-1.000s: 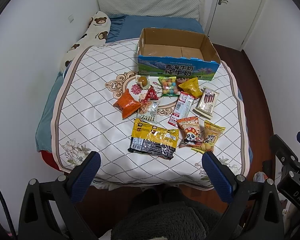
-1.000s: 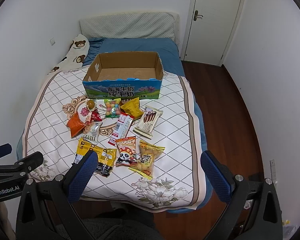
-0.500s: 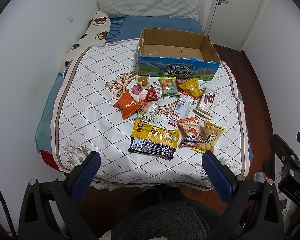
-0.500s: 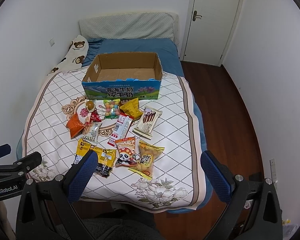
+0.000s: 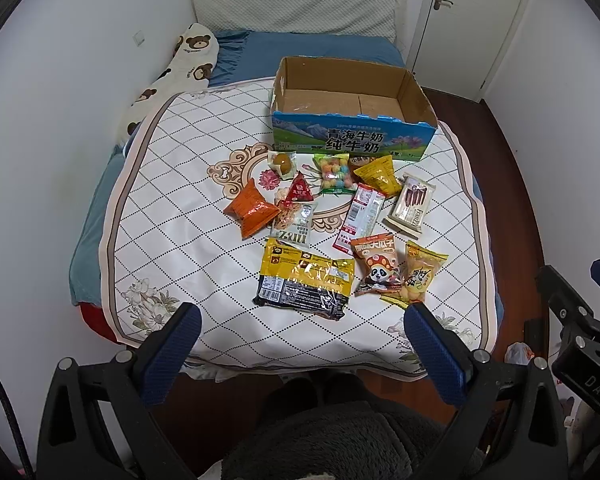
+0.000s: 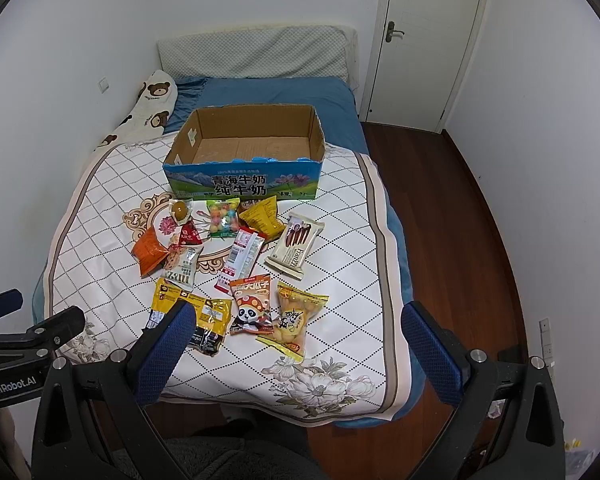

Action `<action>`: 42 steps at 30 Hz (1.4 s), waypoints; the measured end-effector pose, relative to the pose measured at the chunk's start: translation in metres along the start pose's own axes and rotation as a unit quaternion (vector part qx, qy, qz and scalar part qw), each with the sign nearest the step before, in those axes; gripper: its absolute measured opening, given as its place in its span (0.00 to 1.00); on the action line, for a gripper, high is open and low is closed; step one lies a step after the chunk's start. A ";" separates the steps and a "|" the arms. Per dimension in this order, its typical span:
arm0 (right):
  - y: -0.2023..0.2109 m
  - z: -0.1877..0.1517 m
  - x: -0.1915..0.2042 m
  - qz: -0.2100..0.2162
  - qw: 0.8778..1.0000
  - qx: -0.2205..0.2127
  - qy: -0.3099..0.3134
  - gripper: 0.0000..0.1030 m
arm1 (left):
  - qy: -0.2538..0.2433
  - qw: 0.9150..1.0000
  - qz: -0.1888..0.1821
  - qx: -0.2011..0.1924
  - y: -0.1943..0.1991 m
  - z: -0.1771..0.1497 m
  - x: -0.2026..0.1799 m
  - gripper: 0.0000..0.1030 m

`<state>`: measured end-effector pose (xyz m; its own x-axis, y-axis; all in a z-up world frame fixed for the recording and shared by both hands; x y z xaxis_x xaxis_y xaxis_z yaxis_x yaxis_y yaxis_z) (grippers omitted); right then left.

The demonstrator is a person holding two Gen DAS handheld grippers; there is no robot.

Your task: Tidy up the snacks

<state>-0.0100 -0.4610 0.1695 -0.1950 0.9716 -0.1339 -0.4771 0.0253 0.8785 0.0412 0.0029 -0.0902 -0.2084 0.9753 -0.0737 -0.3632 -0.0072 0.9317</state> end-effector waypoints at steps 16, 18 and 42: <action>-0.062 -0.004 -0.008 0.004 0.999 0.022 -0.032 1.00 | 0.072 0.995 0.004 0.063 -0.069 0.011 0.016 1.00; -0.095 -0.011 -0.009 0.009 0.998 0.046 -0.039 1.00 | 0.114 0.988 -0.002 0.103 -0.105 0.010 0.025 1.00; -0.294 -0.081 0.009 0.086 0.971 0.200 -0.095 0.99 | 0.398 0.866 0.007 0.302 -0.337 -0.057 0.021 0.89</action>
<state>0.0593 -0.4786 -0.1267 -0.0617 0.9945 0.0842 -0.0736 -0.0887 0.9933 0.1075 0.0135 -0.4259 -0.8563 0.5133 -0.0578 0.1366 0.3331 0.9329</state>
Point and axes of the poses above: each gripper's, at about its wrist camera, not at the fingertips, and y roughly against the way its jaws point, x to its left, z to its top, the point moved 9 cm from there along -y, roughly the way its jaws point, and after that the axes turned 13 degrees about y, right-handed, at the moved point
